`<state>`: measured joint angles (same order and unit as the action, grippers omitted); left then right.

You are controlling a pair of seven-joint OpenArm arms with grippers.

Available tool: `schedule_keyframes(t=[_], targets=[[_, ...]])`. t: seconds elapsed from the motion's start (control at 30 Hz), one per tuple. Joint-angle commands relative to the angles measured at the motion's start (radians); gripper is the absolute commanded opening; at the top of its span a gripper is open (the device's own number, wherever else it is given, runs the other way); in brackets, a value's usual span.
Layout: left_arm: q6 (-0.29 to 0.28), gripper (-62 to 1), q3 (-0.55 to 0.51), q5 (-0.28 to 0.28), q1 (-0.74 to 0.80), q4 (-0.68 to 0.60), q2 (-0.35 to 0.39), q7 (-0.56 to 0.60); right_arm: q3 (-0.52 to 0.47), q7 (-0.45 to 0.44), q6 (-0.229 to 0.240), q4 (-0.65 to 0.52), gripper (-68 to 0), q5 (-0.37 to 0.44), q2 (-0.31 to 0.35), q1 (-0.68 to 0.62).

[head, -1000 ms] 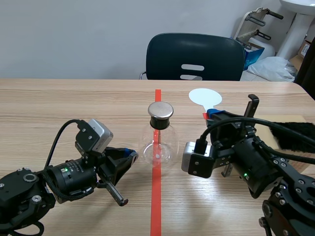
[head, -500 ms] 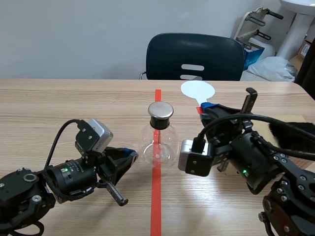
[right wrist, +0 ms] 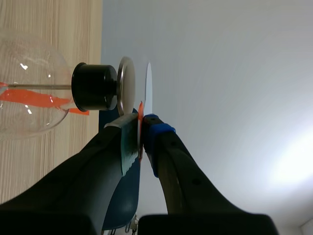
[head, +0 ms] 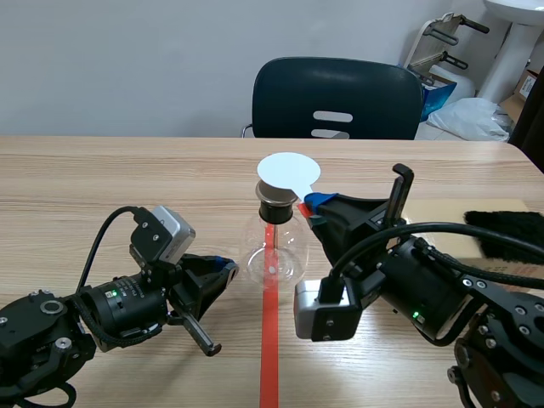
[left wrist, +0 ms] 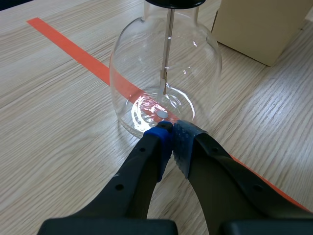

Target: Do the electroscope experiment. move the plate toward and away from the electroscope

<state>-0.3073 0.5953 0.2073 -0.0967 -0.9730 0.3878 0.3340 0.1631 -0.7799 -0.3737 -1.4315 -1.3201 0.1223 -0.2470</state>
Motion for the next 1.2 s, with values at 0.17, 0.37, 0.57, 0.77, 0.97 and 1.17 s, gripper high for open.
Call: schedule_keyframes(t=[0.17,0.37,0.57,0.77,0.97,1.17], targets=[[0.000,-57.3,-0.001,0.006,0.000,-0.028,-0.007,0.016,-0.007,-0.020,-0.011,-0.021,-66.9,0.006,0.005,0.015],[0.000,-57.3,-0.001,0.006,0.000,-0.028,-0.007,0.016,-0.007,-0.020,-0.011,-0.021,-66.9,0.006,0.005,0.015],[0.000,-57.3,-0.001,0.006,0.000,-0.028,-0.007,0.016,-0.007,-0.016,-0.011,-0.021,-66.9,0.006,0.005,0.015],[0.000,-57.3,-0.001,0.006,0.000,-0.028,-0.007,0.016,-0.007,0.077,-0.011,-0.021,-66.9,0.007,0.005,0.015],[0.000,-57.3,-0.001,0.006,0.000,-0.028,-0.007,0.016,-0.007,0.206,-0.011,-0.021,-66.9,0.007,0.005,0.014],[0.000,-57.3,-0.001,0.006,0.000,-0.028,-0.007,0.016,-0.007,0.310,-0.011,-0.021,-66.9,0.007,0.005,0.014]])
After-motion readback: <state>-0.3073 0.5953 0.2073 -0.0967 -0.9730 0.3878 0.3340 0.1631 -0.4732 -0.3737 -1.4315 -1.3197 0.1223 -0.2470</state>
